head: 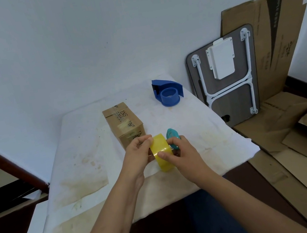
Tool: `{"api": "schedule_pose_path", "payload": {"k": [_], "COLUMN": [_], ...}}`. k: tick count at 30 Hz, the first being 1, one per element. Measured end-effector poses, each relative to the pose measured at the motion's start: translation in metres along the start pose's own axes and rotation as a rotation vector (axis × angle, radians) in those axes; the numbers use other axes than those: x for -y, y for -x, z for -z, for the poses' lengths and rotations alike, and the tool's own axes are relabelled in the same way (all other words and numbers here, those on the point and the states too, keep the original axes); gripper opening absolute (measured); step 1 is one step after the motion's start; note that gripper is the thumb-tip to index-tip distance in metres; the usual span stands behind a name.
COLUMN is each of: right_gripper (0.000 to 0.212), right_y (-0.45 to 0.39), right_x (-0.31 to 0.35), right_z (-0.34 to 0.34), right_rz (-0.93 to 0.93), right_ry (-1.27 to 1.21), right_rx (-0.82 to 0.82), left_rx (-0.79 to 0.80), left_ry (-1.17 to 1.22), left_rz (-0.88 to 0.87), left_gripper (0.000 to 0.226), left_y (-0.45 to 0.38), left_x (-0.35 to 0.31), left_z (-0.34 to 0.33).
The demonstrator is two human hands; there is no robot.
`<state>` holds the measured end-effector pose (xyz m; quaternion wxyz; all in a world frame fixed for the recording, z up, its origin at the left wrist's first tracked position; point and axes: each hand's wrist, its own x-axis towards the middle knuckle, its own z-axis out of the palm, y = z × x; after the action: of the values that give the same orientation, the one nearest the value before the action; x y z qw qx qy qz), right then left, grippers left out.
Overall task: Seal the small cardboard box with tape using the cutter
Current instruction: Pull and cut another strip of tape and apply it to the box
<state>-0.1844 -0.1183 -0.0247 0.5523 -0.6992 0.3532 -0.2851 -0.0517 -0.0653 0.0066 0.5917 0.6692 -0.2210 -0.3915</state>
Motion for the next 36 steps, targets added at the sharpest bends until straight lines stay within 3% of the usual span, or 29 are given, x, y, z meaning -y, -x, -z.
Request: {"api": "schedule_pose_path", "payload": {"k": [4, 9, 17, 23, 27, 30, 32, 36], "right_gripper": [0.026, 0.025, 0.046, 0.045, 0.027, 0.04, 0.047, 0.023], "right_y": [-0.005, -0.025, -0.079, -0.092, -0.088, -0.087, -0.088, -0.097], "right_x": [0.007, 0.009, -0.014, -0.023, -0.021, -0.014, -0.008, -0.005], "right_z": [0.008, 0.042, 0.079, 0.084, 0.095, 0.107, 0.114, 0.117], "right_rz": [0.089, 0.263, 0.183, 0.221, 0.25, 0.176, 0.157, 0.074], "right_ry": [0.115, 0.583, 1.085, 1.121, 0.936, 0.726, 0.745, 0.855], "right_rx": [-0.008, -0.086, -0.055, -0.009, -0.143, -0.216, -0.223, -0.215], "left_rx": [-0.009, 0.028, 0.038, 0.052, 0.067, 0.076, 0.082, 0.087], "left_ry": [-0.096, -0.204, -0.258, -0.285, -0.283, -0.292, -0.293, -0.287], "left_rz": [-0.021, 0.027, 0.01, 0.007, 0.019, 0.026, 0.031, 0.025], "left_gripper": [0.019, 0.026, 0.022, 0.019, 0.017, 0.017, 0.018, 0.019], "left_y": [-0.004, -0.018, -0.033, -0.034, -0.034, -0.034, -0.033, -0.029], "left_x": [0.0, -0.007, -0.019, -0.022, -0.018, -0.016, -0.015, -0.018], "left_z": [-0.002, 0.006, 0.012, 0.011, 0.01, 0.009, 0.008, 0.008]}}
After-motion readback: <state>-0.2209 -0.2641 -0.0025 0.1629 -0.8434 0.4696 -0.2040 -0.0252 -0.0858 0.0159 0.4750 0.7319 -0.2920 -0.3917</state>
